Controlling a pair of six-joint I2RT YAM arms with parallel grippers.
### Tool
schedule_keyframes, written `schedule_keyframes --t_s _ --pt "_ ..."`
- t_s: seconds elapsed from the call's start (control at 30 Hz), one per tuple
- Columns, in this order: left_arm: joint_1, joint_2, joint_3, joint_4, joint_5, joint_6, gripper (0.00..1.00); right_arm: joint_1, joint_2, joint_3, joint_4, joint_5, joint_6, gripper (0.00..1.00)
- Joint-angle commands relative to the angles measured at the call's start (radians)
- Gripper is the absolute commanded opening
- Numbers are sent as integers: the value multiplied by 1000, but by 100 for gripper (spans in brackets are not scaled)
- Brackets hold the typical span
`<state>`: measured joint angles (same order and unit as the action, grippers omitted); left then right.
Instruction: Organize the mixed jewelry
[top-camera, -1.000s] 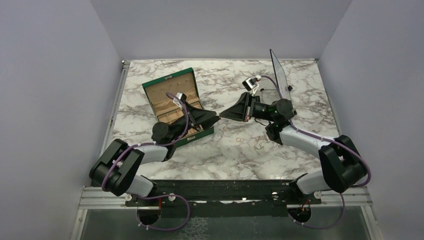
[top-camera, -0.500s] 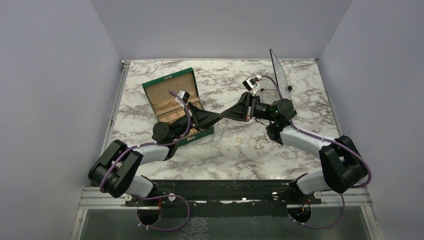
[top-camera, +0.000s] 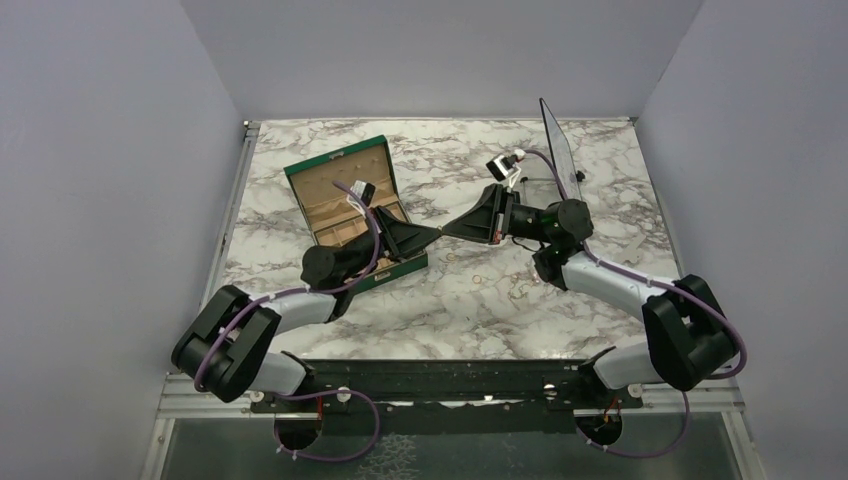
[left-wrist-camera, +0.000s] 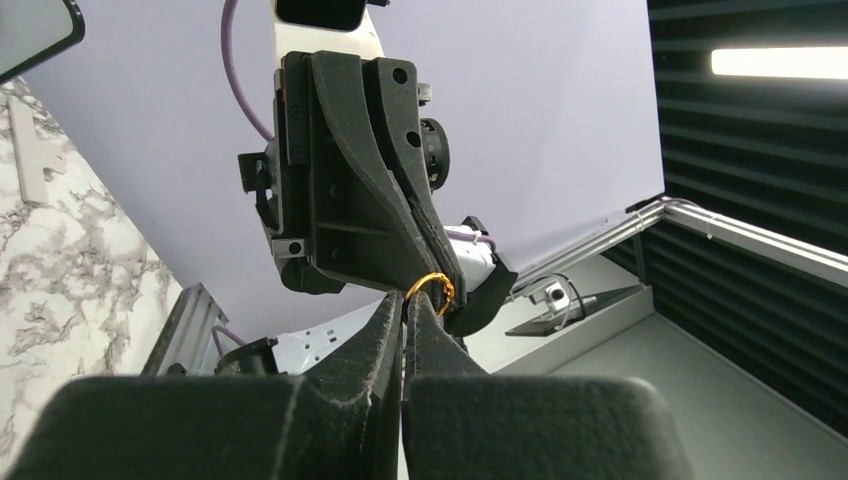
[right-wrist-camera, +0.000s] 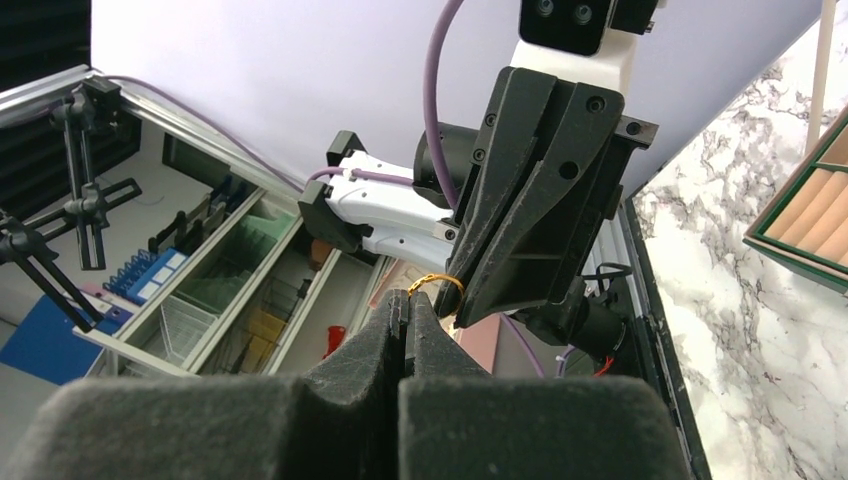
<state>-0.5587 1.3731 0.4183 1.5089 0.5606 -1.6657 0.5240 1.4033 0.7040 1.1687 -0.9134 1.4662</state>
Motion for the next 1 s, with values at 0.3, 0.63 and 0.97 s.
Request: schedule_keyframes --t_s 0.3,0.63,0.97 --pt "-9 -245 -24 -182 -58 248 0 2 -147 -23 -286 103 -237 35" --pt "-7 -322 -1 -440 -123 345 0 21 -181 -17 -280 142 -293 58" --pt "-7 -299 0 -440 -121 338 0 53 -175 16 -361 188 -369 45"
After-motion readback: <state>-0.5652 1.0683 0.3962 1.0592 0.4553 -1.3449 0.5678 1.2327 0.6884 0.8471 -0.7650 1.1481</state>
